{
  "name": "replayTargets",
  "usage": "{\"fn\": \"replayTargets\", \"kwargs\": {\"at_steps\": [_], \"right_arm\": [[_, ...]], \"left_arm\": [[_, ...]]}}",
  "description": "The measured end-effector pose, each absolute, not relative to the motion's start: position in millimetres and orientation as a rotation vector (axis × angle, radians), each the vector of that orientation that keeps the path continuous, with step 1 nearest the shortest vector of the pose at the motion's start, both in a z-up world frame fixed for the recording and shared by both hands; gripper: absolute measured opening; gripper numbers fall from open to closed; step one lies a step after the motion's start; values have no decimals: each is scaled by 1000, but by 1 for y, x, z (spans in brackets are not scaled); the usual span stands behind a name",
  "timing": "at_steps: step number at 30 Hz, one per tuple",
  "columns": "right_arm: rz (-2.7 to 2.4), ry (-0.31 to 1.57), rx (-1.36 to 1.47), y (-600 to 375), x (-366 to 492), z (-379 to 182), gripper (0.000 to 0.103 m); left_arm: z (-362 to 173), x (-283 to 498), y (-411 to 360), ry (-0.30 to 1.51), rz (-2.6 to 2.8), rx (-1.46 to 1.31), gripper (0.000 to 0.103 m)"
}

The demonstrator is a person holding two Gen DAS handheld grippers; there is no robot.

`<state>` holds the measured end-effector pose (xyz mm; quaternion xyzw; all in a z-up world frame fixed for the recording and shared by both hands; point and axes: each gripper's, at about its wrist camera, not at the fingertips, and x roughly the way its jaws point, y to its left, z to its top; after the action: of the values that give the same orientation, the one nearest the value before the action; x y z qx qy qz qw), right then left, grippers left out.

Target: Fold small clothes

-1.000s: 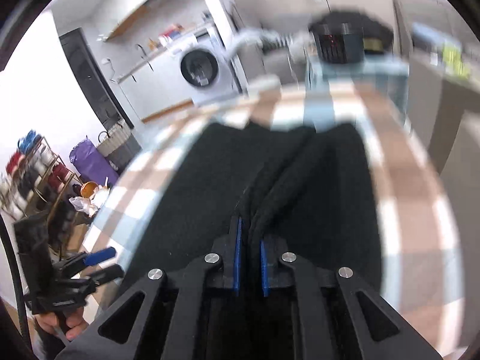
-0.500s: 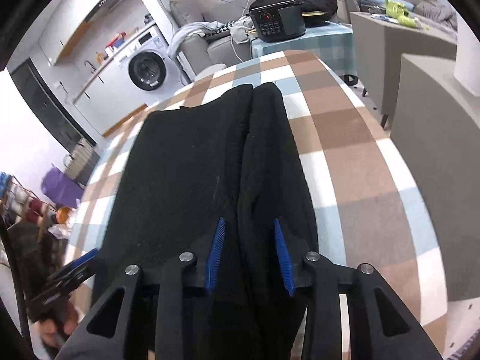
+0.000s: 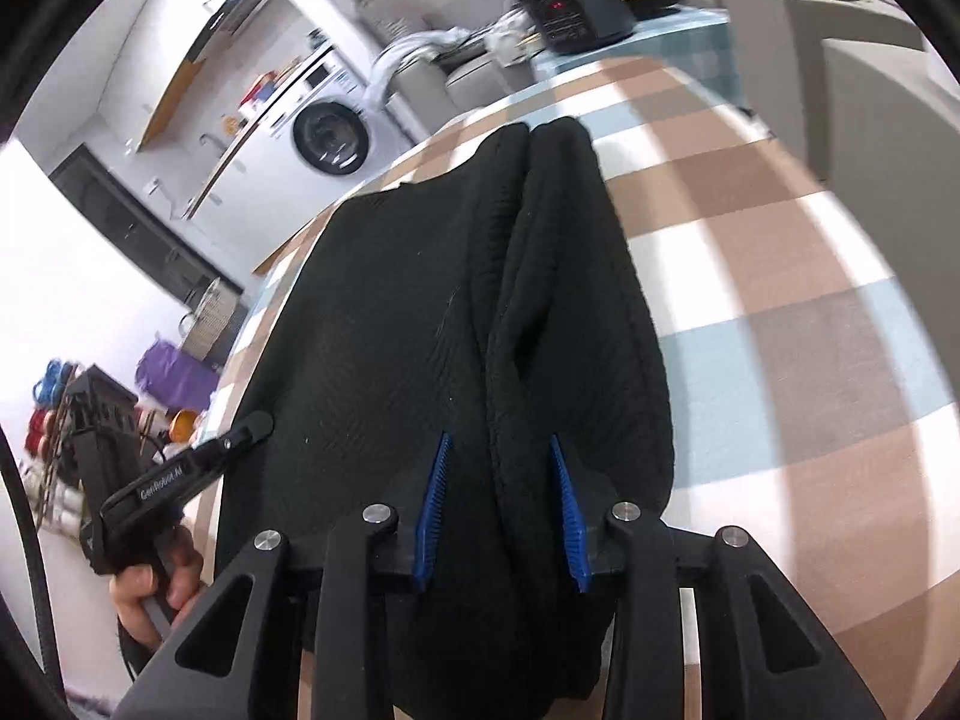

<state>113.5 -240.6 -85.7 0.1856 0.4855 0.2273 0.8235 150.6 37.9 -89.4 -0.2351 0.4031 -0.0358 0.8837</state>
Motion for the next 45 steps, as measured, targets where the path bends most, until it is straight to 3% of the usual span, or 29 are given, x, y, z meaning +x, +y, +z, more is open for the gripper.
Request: {"fn": "replayTargets", "kwargs": {"at_steps": [5,7,8,9,13,17,20,23,33,40,45], "right_arm": [[622,1068,346,-190,107,-85,34],[638,1057,316,-179,108,-84,34],[633,1041,283,-173,109,-83,30],[633,1032,270,-170,111,-82,17],[662,903,226,-167,107,-43,10],[555,947,191,-174,115,-47,10],[519,1060,248,-182,125,-79,14],[548,1038,318,-196,116,-76,21],[526,996,266,-208,91,-69,25],[500,923,300,-193,153,-50,26],[526,1013,297,-168,201,-70,31]], "left_arm": [[-87,119,72,846,11,-474,9],[-88,112,82,856,52,-487,19],[-88,110,87,862,70,-495,22],[-88,108,91,859,79,-505,26],[-82,99,103,835,97,-527,36],[-76,91,97,820,91,-504,47],[-75,93,88,829,76,-483,48],[-73,89,77,834,52,-459,48],[-54,66,18,775,-85,-289,51],[-74,57,-18,841,-157,-130,53],[-87,44,-18,872,-168,-112,53]]}}
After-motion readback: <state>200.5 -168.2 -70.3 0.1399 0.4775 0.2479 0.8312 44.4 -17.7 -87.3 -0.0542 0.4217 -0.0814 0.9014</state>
